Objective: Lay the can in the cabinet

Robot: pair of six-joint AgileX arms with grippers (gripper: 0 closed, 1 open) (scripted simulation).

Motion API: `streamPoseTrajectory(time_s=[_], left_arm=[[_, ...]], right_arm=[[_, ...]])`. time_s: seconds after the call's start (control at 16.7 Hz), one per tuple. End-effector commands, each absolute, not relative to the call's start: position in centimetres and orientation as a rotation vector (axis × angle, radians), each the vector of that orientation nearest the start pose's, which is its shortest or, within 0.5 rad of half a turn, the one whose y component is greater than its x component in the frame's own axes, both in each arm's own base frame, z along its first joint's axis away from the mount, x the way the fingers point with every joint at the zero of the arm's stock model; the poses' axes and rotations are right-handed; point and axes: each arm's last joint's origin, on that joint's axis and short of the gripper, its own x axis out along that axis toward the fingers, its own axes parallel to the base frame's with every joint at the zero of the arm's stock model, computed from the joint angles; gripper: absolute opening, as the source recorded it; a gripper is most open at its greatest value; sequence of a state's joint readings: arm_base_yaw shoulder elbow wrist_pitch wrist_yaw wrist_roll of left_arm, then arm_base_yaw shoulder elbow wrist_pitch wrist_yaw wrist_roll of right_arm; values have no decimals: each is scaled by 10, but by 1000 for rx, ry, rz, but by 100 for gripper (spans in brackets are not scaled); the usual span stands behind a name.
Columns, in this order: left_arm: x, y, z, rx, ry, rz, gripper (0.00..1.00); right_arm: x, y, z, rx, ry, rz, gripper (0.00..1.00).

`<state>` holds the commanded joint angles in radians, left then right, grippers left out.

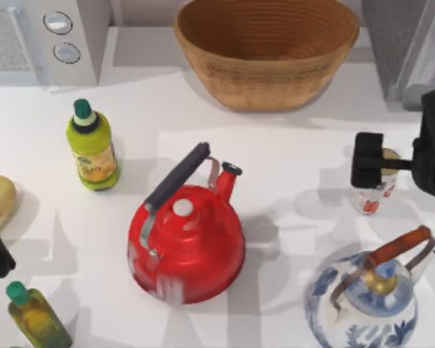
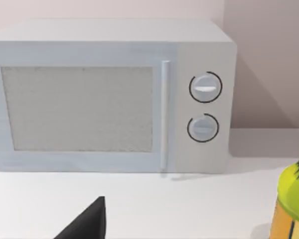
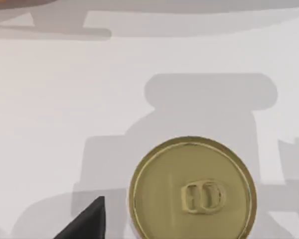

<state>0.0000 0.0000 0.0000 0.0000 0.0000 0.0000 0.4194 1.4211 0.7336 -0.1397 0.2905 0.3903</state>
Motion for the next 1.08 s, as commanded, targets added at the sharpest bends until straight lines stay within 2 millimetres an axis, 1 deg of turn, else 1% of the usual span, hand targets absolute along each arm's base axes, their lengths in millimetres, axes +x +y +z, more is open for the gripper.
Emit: streamPoseTrajectory(time_s=[0.12, 0.24, 0.6, 0.78, 0.96, 1.08], left_arm=[[106, -1, 160, 0, 0, 0, 100], [106, -1, 160, 0, 0, 0, 100], [106, -1, 160, 0, 0, 0, 100], [106, -1, 160, 0, 0, 0, 100], [106, -1, 160, 0, 0, 0, 100], [106, -1, 160, 0, 0, 0, 100]], right_arm=[[265, 117, 163, 37, 849, -20, 100], [265, 124, 153, 10, 888, -11, 100], [266, 123, 152, 8, 893, -12, 100], [279, 122, 147, 7, 890, -10, 100], [294, 121, 130, 6, 893, -10, 100], [300, 123, 117, 5, 894, -9, 100]])
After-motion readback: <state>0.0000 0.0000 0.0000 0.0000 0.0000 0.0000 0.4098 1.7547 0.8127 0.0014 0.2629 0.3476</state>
